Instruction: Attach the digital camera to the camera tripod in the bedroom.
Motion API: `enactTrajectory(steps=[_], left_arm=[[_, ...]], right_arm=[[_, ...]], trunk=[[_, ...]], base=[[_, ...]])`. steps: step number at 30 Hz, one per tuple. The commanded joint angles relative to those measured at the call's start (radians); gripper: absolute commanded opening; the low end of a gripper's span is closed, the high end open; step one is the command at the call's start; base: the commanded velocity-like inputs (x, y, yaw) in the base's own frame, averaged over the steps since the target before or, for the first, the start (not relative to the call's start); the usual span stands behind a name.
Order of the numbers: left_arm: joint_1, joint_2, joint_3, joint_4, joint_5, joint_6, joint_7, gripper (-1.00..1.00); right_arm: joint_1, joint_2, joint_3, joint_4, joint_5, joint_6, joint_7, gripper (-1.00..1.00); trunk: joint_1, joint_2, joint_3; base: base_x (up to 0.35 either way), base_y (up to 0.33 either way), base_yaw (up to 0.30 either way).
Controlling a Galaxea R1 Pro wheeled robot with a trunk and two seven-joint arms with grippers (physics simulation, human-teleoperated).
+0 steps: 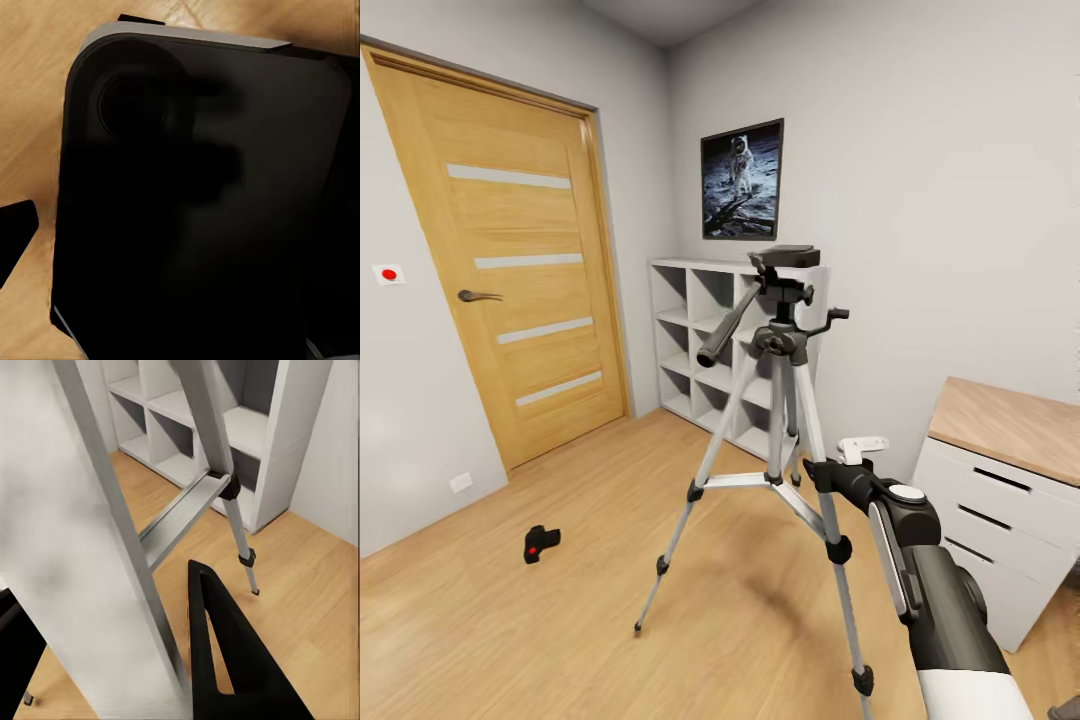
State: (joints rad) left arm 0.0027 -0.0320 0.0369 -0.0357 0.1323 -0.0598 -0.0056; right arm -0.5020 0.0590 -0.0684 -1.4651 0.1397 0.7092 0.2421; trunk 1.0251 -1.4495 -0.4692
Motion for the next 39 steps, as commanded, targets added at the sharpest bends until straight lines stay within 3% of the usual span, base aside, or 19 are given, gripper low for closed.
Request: enactTrajectory(steps=[1, 15, 39], left_arm=[[0.000, 0.000, 0.003, -0.001, 0.007, -0.002, -0.001, 1.00], [0.000, 0.000, 0.003, -0.001, 0.007, -0.002, -0.001, 1.00], [0.000, 0.000, 0.003, -0.001, 0.007, -0.002, -0.001, 1.00]], right_arm=[[-0.001, 0.001, -0.002, -0.001, 0.006, 0.003, 0.009, -1.00], [-0.001, 0.001, -0.004, 0.021, 0.005, -0.003, 0.007, -1.00], [-0.001, 0.008, -0.005, 0.085, 0.001, -0.007, 0.004, -1.00]], trunk=[[0.000, 0.000, -0.001], [0.000, 0.000, -0.001], [0.000, 0.000, -0.001]], base=[[0.000, -0.285, 0.000], [0.000, -0.261, 0.000], [0.000, -0.013, 0.000]])
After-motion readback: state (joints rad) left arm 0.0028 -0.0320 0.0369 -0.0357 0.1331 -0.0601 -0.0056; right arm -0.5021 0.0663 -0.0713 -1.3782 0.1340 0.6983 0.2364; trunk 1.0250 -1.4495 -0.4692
